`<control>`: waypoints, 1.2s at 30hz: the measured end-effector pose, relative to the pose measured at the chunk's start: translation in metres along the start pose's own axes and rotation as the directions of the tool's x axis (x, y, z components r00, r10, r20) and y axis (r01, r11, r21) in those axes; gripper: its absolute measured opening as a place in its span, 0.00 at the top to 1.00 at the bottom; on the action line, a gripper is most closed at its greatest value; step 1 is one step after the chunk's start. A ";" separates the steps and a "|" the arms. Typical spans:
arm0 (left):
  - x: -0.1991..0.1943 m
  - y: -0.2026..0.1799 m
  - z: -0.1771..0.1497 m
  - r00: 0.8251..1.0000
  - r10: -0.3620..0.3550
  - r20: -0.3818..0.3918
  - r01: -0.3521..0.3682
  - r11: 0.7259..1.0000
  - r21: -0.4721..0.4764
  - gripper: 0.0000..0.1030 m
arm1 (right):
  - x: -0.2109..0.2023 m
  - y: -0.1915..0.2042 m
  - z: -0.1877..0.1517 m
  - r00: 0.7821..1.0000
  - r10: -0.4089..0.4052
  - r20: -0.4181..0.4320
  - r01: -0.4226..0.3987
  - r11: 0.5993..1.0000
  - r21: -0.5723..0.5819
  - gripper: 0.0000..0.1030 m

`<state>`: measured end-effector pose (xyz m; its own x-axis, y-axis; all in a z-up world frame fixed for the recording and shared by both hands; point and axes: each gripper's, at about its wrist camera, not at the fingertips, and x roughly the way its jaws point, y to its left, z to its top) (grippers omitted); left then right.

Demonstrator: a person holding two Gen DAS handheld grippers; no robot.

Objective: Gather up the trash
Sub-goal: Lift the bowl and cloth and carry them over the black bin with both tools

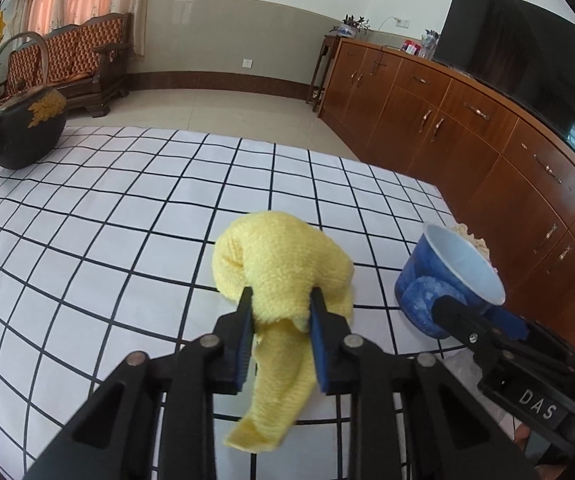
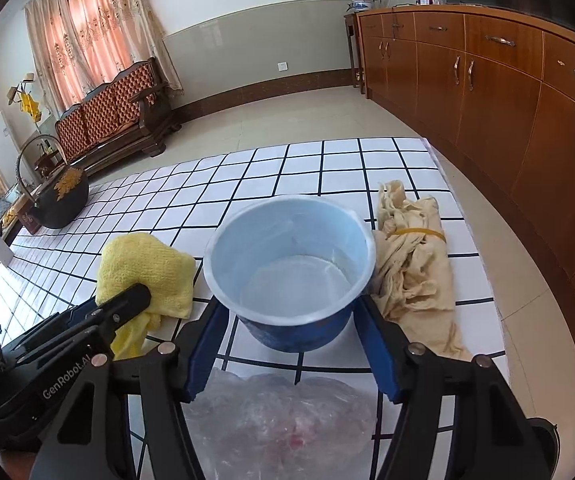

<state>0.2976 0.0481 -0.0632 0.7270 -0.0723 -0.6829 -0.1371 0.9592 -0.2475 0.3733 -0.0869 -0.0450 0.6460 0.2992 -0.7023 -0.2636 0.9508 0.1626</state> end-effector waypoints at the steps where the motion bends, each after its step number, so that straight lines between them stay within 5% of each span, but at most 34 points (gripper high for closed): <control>1: -0.002 0.002 0.000 1.000 -0.001 0.003 0.001 1.000 -0.003 0.76 | -0.001 0.000 0.000 1.000 0.003 0.002 -0.003 1.000 0.001 0.37; 6: -0.009 0.007 0.000 1.000 -0.008 0.016 0.008 1.000 -0.026 0.77 | -0.011 0.002 -0.002 1.000 0.013 0.017 -0.013 1.000 -0.006 0.42; 8: -0.009 0.009 -0.002 1.000 -0.006 0.004 0.006 1.000 -0.029 0.77 | -0.010 0.002 -0.003 1.000 0.027 -0.003 -0.027 1.000 -0.006 0.85; 11: -0.007 0.012 -0.004 1.000 -0.010 -0.015 0.009 0.999 -0.046 0.77 | -0.002 0.003 -0.007 0.996 0.050 -0.068 -0.051 0.999 -0.010 0.85; 13: -0.009 0.010 -0.003 1.000 -0.003 -0.006 0.002 1.000 -0.029 0.77 | -0.005 0.003 -0.007 0.997 0.046 -0.059 -0.046 0.999 -0.004 0.75; 14: -0.010 0.010 -0.002 1.000 0.000 0.000 0.000 1.000 -0.024 0.77 | -0.006 0.003 -0.006 0.997 0.059 -0.053 -0.059 0.998 0.005 0.50; 16: -0.010 0.012 0.001 1.000 0.009 0.009 -0.008 1.000 -0.025 0.77 | -0.010 0.002 -0.006 0.999 0.047 -0.014 -0.047 0.999 0.011 0.20; 36: 0.013 0.038 0.032 0.999 0.006 0.036 -0.002 0.994 -0.106 0.77 | 0.041 0.031 0.040 0.998 0.014 -0.062 -0.015 1.000 -0.026 0.19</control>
<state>0.3234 0.0921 -0.0598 0.7499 -0.0565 -0.6591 -0.2092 0.9250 -0.3173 0.4207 -0.0418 -0.0411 0.5967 0.3067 -0.7415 -0.2918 0.9437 0.1556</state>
